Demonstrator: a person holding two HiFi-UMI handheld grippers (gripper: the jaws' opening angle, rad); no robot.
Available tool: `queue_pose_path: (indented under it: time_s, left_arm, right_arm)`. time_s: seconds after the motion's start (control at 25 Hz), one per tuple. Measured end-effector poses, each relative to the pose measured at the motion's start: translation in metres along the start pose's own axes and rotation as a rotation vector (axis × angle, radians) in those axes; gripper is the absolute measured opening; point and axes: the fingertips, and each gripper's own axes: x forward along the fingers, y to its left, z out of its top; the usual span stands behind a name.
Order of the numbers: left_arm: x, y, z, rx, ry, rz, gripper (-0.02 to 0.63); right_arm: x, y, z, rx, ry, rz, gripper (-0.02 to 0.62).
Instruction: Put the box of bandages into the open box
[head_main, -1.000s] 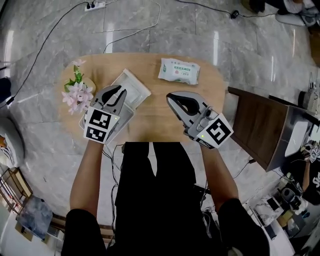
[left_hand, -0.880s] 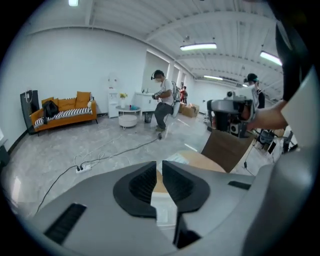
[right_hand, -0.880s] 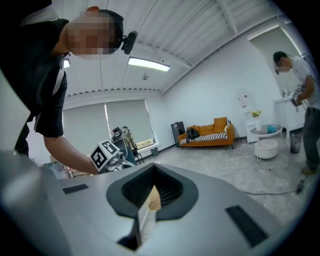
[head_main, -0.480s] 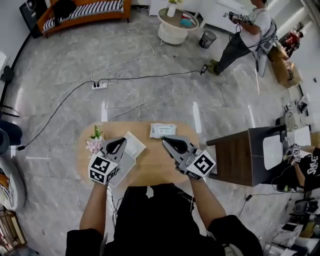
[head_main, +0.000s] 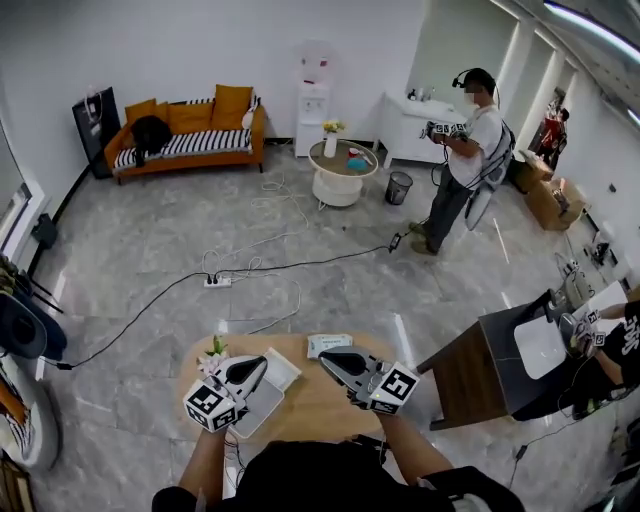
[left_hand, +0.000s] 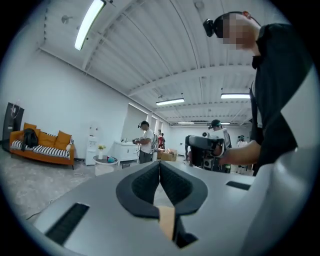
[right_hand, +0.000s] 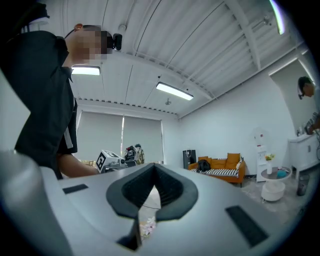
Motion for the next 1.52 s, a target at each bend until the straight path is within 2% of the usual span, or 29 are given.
queue_pose_path:
  time_s: [0.16, 0.36, 0.6, 0.8, 1.04, 1.2, 1.52]
  left_arm:
    - [-0.020, -0.046, 0.010, -0.046, -0.085, -0.001, 0.017]
    - [-0.055, -0.120, 0.001, -0.068, -0.148, 0.028, 0.018]
    - [-0.100, -0.205, -0.021, -0.093, -0.101, 0.043, 0.018]
    - [-0.128, -0.258, -0.023, -0.054, -0.114, 0.032, 0.018]
    - [-0.147, -0.283, -0.010, -0.065, -0.164, -0.030, 0.017]
    - [-0.159, -0.295, -0.009, -0.075, -0.191, -0.063, 0.017]
    - [-0.221, -0.329, -0.020, -0.113, -0.140, -0.180, 0.018]
  right_arm:
    - [-0.028, 0.045, 0.017, 0.001, -0.045, 0.062, 0.011]
    - [-0.084, 0.115, 0.022, -0.006, -0.088, 0.115, 0.011]
    - [-0.146, 0.180, -0.005, 0.103, -0.093, 0.101, 0.011]
    - [-0.168, 0.225, -0.010, 0.155, -0.120, 0.129, 0.011]
    - [-0.168, 0.264, -0.004, 0.135, -0.124, 0.148, 0.011]
    - [-0.169, 0.288, 0.000, 0.112, -0.109, 0.131, 0.011]
    - [-0.145, 0.362, 0.004, 0.103, -0.086, 0.101, 0.011]
